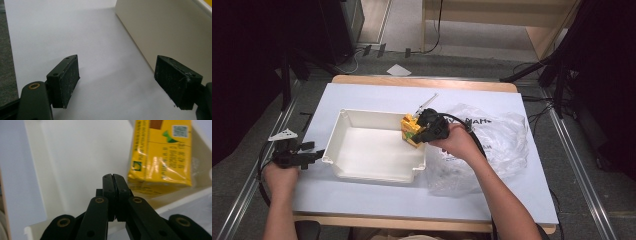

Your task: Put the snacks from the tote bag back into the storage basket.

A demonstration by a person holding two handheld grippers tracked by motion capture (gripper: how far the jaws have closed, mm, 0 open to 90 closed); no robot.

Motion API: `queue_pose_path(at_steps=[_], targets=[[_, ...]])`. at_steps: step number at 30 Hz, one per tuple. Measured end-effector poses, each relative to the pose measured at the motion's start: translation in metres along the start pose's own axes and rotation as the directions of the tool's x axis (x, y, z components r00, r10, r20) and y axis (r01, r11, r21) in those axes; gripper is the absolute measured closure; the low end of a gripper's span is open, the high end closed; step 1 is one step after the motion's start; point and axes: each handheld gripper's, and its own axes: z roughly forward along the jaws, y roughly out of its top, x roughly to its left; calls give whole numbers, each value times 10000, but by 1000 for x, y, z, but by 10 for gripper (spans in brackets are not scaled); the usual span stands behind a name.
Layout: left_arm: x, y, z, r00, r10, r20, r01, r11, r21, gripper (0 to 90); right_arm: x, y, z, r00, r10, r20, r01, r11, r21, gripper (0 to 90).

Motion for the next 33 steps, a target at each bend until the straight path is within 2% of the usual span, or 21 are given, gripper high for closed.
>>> queue_pose_path(at_steps=[1, 4, 33], targets=[[0, 0, 0, 10000, -7, 2, 7, 10000, -10, 213, -3, -1, 1, 9998, 142, -135, -143, 9999, -30, 900], [0, 0, 0, 10000, -5, 10, 5, 10000, -20, 213, -3, -1, 1, 9997, 185, -156, -186, 9998, -37, 900], [0, 0, 0, 10000, -1, 17, 1, 10000, -23, 213, -14, -5, 1, 9988, 454, 169, -456, 9989, 102, 900]])
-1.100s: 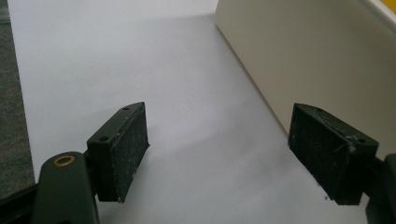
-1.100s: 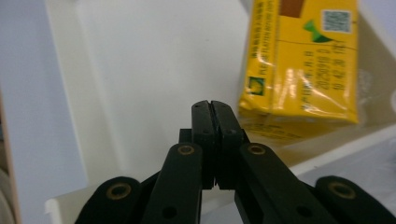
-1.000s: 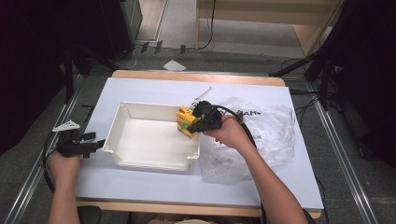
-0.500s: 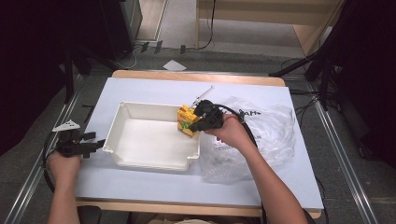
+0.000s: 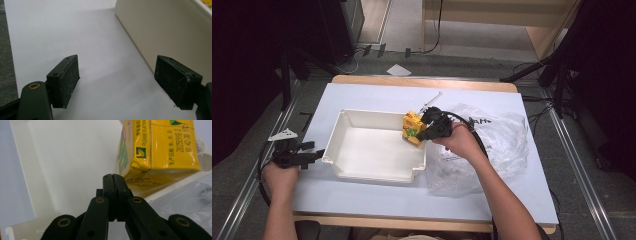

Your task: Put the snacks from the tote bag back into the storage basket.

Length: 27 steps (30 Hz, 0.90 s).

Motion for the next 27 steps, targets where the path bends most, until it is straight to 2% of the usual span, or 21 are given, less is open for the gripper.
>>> queue_pose_path(at_steps=[4, 8, 9, 10, 11, 12, 14, 20, 27], targets=[[0, 0, 0, 10000, -5, -2, 5, 10000, 13, 213, 1, 0, -3, 10000, -14, -52, 14, 10000, -2, 900], [0, 0, 0, 10000, 3, 0, -3, 10000, 3, 213, 9, 3, -3, 9998, -104, -185, 103, 9999, -76, 900], [0, 0, 0, 10000, -1, 2, 1, 10000, 0, 213, 15, 4, -2, 9995, -265, 150, 267, 9995, -145, 900], [0, 0, 0, 10000, 3, -14, -3, 10000, -12, 213, 15, 4, -2, 9995, -265, 150, 267, 9995, -145, 900], [0, 0, -1, 10000, -1, 23, 1, 10000, -30, 213, 18, 2, -1, 9996, -38, 279, 45, 9997, -241, 900], [0, 0, -1, 10000, -1, 23, 1, 10000, -30, 213, 18, 2, -1, 9996, -38, 279, 45, 9997, -241, 900], [1, 0, -1, 10000, -15, -18, 15, 10000, -40, 213, 18, 0, 5, 9980, 380, 512, -367, 9990, -259, 900], [1, 0, -2, 10000, -37, 7, 37, 10000, -87, 213, 17, -1, 6, 9971, 587, 491, -574, 9980, -273, 900], [1, 0, -1, 10000, -18, 21, 18, 10000, -89, 212, 13, -2, 2, 9948, 756, 685, -738, 9969, -278, 900]])
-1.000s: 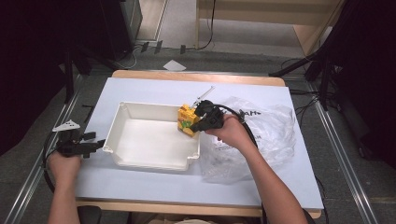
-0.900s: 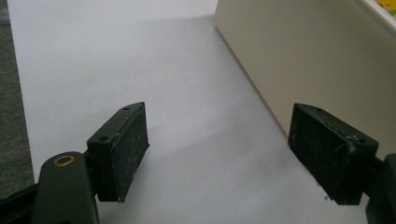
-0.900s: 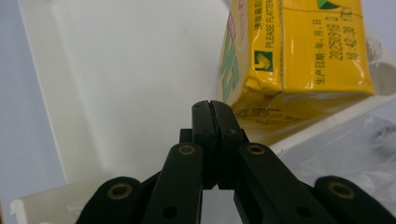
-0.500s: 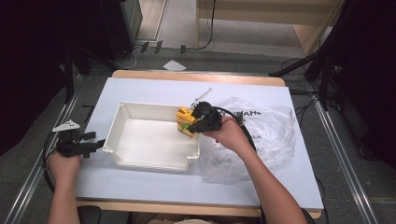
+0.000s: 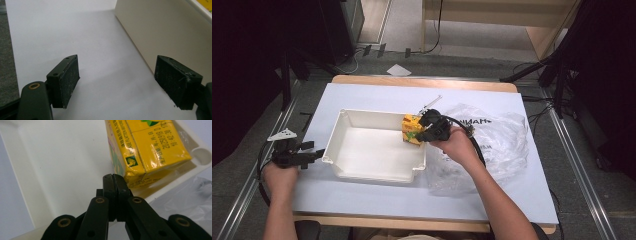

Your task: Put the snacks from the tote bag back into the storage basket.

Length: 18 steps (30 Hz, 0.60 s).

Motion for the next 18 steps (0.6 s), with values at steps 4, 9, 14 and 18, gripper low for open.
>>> queue_pose_path(at_steps=[4, 9, 14, 18], targets=[[0, 0, 0, 10000, 14, -15, -14, 10000, 28, 213, -3, 0, -2, 10000, 5, 30, -4, 10000, -41, 900], [0, 0, 0, 10000, 12, -14, -12, 10000, 33, 213, -6, -1, -6, 9999, 105, -88, -106, 9998, -152, 900], [0, 0, 1, 10000, 15, 3, -15, 10000, 56, 212, -7, -1, -12, 9978, -97, -652, 78, 9995, -295, 897], [0, 0, 1, 10000, 5, 5, -6, 10000, 75, 213, -5, 1, -20, 9958, -250, -883, 216, 9990, -393, 869]])
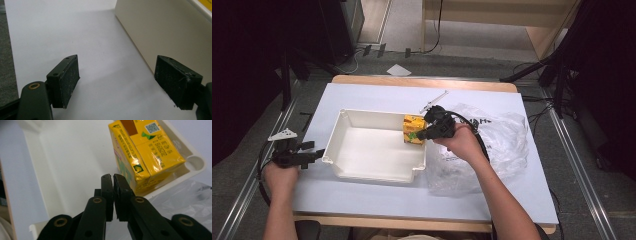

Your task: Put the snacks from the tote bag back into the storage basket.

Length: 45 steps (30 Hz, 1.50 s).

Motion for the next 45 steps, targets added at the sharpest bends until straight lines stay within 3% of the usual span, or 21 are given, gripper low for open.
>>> queue_pose_path(at_steps=[5, 7, 10, 14, 15, 21, 30, 39, 45], targets=[[0, 0, 0, 10000, 5, -5, -5, 10000, 1, 213, 4, 2, -9, 9995, -280, -164, 279, 9996, -82, 820], [0, 0, 0, 10000, -28, 1, 28, 10000, -17, 213, 6, 3, -14, 9978, -620, -224, 620, 9981, -13, 765], [0, 0, 1, 10000, -31, -8, 31, 10000, -36, 212, 8, 4, -18, 9971, -738, -191, 737, 9972, -78, 708], [0, 0, 1, 10000, -35, 4, 35, 10000, -37, 213, 7, 3, -22, 9971, -667, -369, 661, 9976, -184, 660], [0, 0, 1, 10000, -26, 3, 26, 10000, -15, 213, 5, 3, -25, 9968, -714, -358, 706, 9972, -229, 607], [0, 0, 1, 10000, 8, 41, -8, 10000, 45, 212, 0, 1, -34, 9968, -587, -538, 562, 9974, -453, 498], [0, 0, 1, 10000, 3, 45, -4, 10000, 38, 213, -10, -3, -39, 9965, -475, -689, 442, 9978, -487, 460], [0, 0, 1, 10000, -8, 40, 8, 10000, 34, 213, -24, -9, -44, 9985, -122, -538, 89, 9980, -625, 449], [0, 0, 1, 10000, -1, 21, 1, 10000, 37, 213, -35, -13, -48, 9990, -26, -445, -20, 9947, -1028, 434]])
